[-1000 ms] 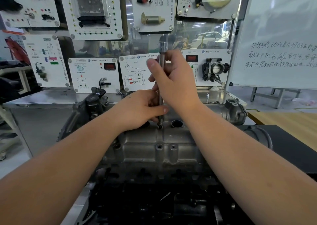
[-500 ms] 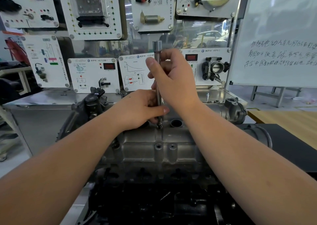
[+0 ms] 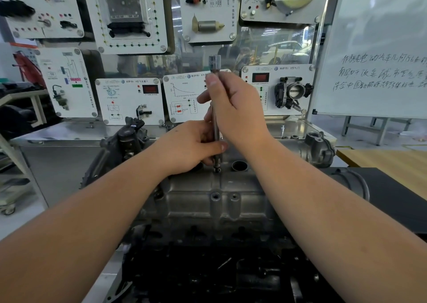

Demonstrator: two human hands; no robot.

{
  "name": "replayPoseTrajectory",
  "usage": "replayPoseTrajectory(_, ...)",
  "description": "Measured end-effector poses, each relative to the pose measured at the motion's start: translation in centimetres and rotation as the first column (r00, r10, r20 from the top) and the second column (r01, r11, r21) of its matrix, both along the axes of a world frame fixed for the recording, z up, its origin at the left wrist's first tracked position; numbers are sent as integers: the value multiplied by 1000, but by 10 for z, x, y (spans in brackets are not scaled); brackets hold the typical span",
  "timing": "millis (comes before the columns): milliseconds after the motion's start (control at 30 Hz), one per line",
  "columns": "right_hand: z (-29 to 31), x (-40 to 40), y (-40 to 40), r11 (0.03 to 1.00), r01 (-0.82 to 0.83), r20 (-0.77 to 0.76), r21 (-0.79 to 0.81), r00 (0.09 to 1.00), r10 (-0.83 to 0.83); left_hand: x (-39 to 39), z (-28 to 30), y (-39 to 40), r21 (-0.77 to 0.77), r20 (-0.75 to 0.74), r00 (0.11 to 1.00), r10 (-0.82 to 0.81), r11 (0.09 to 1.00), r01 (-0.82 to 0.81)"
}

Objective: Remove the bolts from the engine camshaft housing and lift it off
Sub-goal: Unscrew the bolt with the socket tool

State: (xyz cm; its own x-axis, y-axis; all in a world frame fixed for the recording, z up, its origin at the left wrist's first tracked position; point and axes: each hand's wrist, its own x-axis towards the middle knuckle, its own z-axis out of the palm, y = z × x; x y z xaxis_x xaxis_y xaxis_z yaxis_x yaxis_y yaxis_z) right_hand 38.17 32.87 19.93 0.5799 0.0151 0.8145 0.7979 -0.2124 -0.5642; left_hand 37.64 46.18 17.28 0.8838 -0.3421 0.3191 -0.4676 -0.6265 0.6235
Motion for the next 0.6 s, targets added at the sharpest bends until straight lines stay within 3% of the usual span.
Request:
replayPoseTrajectory(300,1,-2,0,1000,7,-37,23,999,-6,-1,-1,2,-51,-14,997,-80,996,79)
replayPoseTrajectory(600,0,-1,-1,998,-25,-22,53,999,26,1,0,0,27,15,1000,-15,1000,14)
